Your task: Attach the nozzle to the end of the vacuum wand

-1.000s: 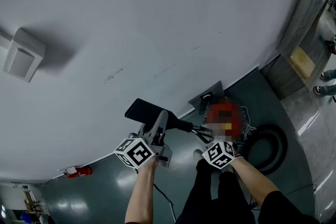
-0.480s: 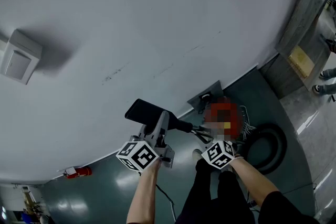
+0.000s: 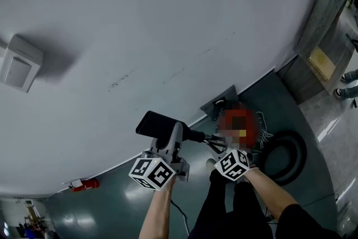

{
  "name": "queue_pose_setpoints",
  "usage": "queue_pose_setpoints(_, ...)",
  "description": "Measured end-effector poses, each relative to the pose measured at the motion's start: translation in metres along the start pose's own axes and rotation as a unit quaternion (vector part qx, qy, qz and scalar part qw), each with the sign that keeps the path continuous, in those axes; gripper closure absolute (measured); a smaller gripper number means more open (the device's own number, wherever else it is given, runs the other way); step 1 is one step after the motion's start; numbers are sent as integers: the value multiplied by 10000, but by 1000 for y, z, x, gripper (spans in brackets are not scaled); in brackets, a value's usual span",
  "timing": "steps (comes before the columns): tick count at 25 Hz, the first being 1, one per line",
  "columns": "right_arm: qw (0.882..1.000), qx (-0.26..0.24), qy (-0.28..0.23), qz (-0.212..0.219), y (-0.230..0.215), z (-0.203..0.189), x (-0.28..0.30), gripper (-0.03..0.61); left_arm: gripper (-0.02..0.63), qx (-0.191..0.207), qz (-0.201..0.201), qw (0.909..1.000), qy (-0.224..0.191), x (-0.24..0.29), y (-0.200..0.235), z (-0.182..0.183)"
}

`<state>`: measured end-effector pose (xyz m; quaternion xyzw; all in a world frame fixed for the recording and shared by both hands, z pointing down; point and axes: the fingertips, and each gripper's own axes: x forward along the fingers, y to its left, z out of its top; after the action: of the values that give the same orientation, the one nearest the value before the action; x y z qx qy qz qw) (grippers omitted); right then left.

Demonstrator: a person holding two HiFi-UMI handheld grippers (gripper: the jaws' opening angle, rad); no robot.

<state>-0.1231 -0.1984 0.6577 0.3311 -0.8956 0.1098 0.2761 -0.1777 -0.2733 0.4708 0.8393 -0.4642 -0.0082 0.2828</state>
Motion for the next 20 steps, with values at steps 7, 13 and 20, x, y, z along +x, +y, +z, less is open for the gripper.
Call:
queue_pose_setpoints(7, 9998, 130, -30, 161, 1, 0, 1, 433, 522, -699, -324, 9970, 33, 7, 15, -1)
queue_pose_setpoints(13, 9997, 159, 1, 164, 4, -1, 5, 433, 522, -355, 47, 9989, -309, -5, 13, -4)
queue_pose_setpoints(20, 9999, 17, 16, 161, 6, -1, 7, 433, 524, -605, 74, 9976, -328, -3, 26, -6)
